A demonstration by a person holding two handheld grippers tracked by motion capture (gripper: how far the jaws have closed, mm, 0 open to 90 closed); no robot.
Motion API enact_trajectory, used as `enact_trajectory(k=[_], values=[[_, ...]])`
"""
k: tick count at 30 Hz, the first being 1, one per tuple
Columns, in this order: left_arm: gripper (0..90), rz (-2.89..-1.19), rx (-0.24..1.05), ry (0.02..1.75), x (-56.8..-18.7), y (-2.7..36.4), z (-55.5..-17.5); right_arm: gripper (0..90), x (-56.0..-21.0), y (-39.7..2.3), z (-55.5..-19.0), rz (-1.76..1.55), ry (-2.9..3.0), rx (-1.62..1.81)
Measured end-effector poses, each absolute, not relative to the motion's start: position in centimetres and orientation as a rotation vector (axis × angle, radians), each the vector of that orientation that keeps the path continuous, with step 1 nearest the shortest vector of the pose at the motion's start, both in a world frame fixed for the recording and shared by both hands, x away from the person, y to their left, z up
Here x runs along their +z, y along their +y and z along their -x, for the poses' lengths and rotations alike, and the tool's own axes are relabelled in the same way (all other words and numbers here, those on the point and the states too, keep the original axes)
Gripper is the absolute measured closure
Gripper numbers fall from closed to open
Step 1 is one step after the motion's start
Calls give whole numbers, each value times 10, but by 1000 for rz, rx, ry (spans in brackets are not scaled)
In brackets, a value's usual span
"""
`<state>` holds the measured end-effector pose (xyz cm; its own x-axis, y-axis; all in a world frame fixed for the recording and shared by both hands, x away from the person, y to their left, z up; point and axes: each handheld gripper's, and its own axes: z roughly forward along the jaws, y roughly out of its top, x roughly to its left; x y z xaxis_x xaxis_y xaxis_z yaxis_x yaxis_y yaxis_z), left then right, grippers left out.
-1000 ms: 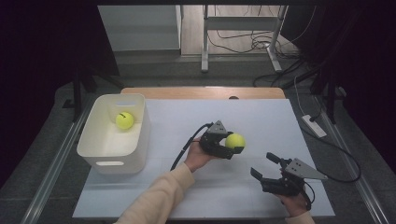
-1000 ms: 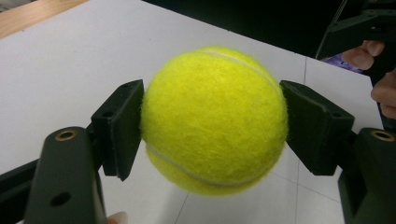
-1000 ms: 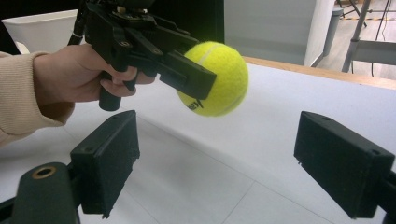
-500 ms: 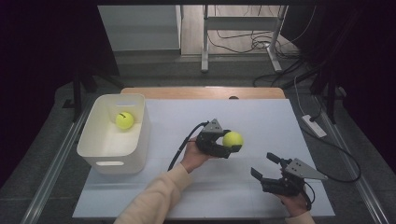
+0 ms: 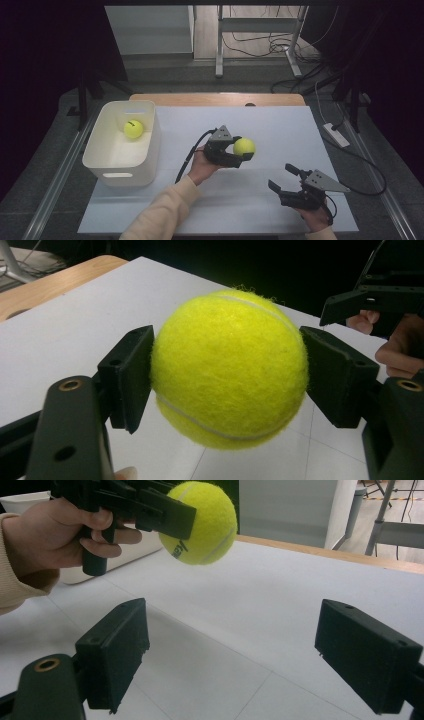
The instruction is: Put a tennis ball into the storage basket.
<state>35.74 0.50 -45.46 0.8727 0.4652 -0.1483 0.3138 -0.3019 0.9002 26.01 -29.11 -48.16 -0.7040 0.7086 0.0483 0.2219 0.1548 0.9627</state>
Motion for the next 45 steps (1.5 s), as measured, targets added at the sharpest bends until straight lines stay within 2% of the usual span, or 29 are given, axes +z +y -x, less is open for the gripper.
enact_trajectory(k=[45], values=[[270,-1816,268,617,-417,52,-340,138,-482,-290,-260,-883,2028,1564]])
